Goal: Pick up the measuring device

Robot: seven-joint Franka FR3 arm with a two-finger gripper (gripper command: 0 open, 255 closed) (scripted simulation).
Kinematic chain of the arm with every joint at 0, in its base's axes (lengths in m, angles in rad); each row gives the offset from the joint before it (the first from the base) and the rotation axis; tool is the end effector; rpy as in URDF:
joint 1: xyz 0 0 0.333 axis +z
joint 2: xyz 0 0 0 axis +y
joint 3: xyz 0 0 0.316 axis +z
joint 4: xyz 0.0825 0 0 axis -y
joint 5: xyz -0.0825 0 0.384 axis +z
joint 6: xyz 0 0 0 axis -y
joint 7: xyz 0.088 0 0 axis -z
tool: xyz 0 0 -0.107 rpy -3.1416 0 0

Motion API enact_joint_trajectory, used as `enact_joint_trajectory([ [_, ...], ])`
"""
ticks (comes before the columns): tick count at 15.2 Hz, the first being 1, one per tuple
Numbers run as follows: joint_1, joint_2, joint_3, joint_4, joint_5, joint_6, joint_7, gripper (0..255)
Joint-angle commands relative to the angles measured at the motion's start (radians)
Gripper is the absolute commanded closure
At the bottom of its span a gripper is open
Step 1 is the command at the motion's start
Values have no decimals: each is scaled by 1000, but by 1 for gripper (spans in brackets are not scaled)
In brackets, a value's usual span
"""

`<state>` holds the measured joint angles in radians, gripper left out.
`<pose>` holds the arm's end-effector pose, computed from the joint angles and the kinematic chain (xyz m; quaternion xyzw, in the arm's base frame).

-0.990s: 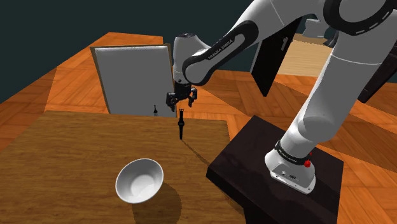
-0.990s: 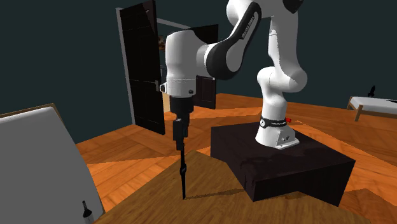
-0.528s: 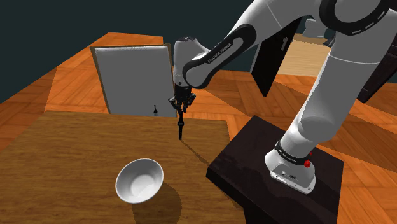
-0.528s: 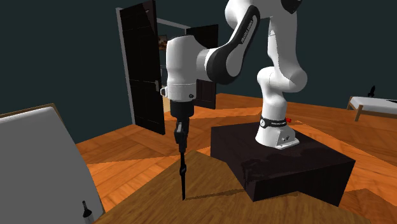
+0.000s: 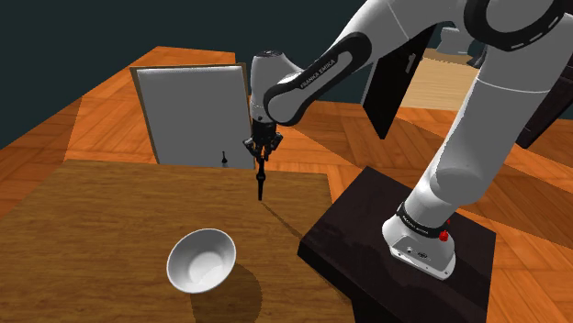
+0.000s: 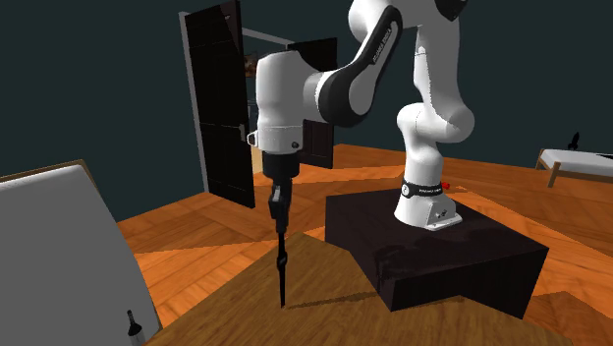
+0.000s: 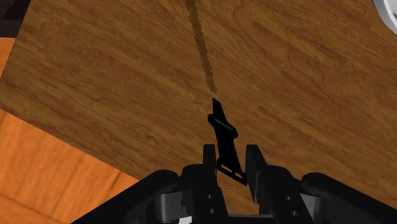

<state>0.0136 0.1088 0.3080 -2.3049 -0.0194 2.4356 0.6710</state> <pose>0.4970 0.1656 0.3040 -0.9857 0.1677 -0.0072 0.0153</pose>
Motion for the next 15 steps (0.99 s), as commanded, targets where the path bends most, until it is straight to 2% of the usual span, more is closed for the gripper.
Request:
enact_joint_trajectory([
  [1, 0, -17, 2, 6, 8, -22, -4, 255],
  [13, -4, -122, 4, 65, 51, -182, -32, 255],
  [15, -4, -123, 4, 66, 51, -184, -32, 255],
])
